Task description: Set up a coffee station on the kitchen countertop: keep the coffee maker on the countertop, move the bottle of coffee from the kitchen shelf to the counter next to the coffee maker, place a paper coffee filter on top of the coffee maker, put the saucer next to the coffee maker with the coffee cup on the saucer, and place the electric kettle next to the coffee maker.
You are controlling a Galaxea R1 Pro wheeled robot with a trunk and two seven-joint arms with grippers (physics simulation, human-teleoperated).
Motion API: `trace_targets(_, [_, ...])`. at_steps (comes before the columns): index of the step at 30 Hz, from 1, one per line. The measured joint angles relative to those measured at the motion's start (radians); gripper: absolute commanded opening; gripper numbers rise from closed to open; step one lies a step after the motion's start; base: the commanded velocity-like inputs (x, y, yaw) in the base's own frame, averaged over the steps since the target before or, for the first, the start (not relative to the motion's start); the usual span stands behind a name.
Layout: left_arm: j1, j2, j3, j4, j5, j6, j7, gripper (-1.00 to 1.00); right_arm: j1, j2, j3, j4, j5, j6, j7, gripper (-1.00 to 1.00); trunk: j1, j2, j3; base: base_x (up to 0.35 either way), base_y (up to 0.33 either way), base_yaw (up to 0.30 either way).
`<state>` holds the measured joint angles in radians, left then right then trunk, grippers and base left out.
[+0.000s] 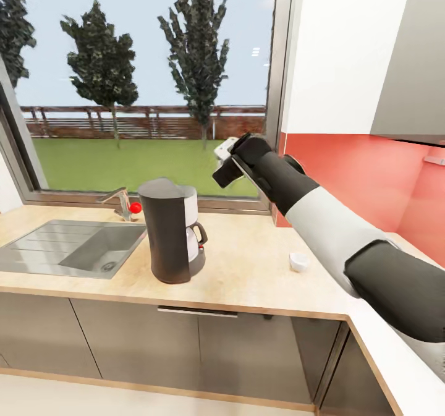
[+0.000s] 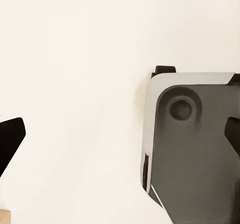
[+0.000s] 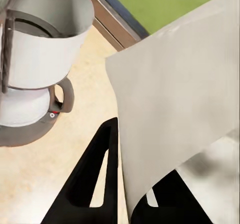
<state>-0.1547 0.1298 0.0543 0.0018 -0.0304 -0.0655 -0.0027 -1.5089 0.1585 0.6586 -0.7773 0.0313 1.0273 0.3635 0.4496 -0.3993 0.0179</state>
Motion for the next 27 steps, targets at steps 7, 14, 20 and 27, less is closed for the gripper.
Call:
trace_targets(7, [0.0,0.011,0.003,0.0,0.003,0.001,0.004,1.0,-0.016,0.016,0.05,0.021,0.003,0.0,0.065,-1.0,0.0,0.0,0.0,0.124,0.107,0.0])
trace_targets(14, [0.0,0.005,0.0,0.0,0.002,0.002,0.009,1.0,-0.017,0.016,0.144,0.025,0.005,-0.001,0.097,-1.0,0.0,0.0,0.0,0.094,0.086,0.0])
trace_targets(20, [0.001,0.005,0.0,0.0,0.001,0.002,0.007,1.0,-0.017,0.016,0.16,0.027,0.005,-0.001,0.098,-1.0,0.0,0.0,0.0,0.017,0.006,0.0])
trace_targets(27, [0.001,0.006,0.0,0.0,0.001,0.002,0.009,1.0,-0.017,0.016,0.219,0.028,0.005,-0.001,0.098,-1.0,-0.001,0.0,0.0,0.216,0.06,0.0])
